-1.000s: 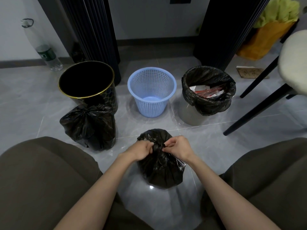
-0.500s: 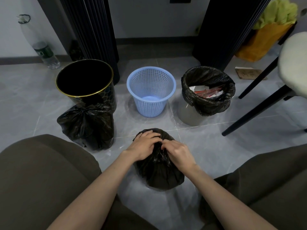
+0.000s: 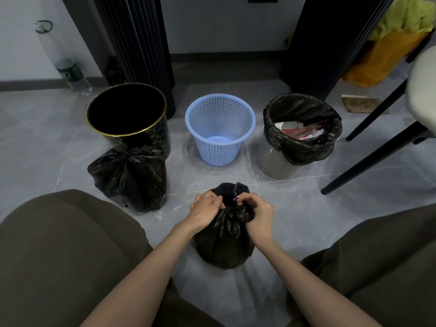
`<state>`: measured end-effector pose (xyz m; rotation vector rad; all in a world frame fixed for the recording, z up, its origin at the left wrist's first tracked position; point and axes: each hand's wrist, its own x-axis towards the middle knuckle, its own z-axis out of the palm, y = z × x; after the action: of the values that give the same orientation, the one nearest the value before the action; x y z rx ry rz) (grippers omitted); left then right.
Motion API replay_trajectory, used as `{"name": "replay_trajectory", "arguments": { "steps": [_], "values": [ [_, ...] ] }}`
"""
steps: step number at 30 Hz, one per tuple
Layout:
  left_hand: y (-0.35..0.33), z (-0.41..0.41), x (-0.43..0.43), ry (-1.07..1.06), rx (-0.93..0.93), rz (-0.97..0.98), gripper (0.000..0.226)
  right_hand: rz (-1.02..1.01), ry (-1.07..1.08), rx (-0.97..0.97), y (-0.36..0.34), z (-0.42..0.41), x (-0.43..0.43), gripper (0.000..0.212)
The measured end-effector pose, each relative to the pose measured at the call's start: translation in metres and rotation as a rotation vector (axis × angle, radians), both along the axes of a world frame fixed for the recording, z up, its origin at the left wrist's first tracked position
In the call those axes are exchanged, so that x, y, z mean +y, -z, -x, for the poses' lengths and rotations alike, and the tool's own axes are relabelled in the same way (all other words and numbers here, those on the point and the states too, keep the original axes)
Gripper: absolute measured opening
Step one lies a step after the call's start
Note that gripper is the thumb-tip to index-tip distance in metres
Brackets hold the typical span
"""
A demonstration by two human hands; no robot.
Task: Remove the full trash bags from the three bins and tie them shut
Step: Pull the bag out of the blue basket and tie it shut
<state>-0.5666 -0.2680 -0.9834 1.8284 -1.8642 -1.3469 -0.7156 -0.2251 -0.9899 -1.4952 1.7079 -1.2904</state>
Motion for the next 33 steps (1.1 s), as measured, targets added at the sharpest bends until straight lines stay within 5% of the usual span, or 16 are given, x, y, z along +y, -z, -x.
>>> {"name": "replay_trajectory", "arguments": {
  "steps": [5, 8, 10, 17, 28, 33],
  "values": [
    [0.020, -0.003, 0.007, 0.068, -0.003, 0.012, 0.032, -0.107, -0.008, -0.104, 0.006, 0.000, -0.001, 0.028],
    [0.021, 0.001, 0.007, -0.036, 0.156, -0.015, 0.007, -0.173, -0.025, -0.131, 0.013, 0.005, -0.003, 0.015],
    [0.021, 0.001, 0.006, -0.079, 0.229, -0.006, 0.010, -0.193, -0.055, -0.154, 0.016, 0.006, -0.004, 0.010],
    [0.024, 0.003, 0.006, -0.128, 0.316, -0.062, 0.015, -0.283, -0.106, -0.220, 0.023, 0.012, -0.006, 0.020],
    [0.009, 0.002, 0.003, -0.111, 0.025, 0.096, 0.014, -0.592, -0.032, -0.574, 0.014, 0.016, -0.013, 0.011],
    [0.000, -0.001, 0.006, -0.044, -0.144, 0.128, 0.020, -0.722, 0.091, -0.700, 0.021, 0.017, -0.016, 0.028]
  ]
}}
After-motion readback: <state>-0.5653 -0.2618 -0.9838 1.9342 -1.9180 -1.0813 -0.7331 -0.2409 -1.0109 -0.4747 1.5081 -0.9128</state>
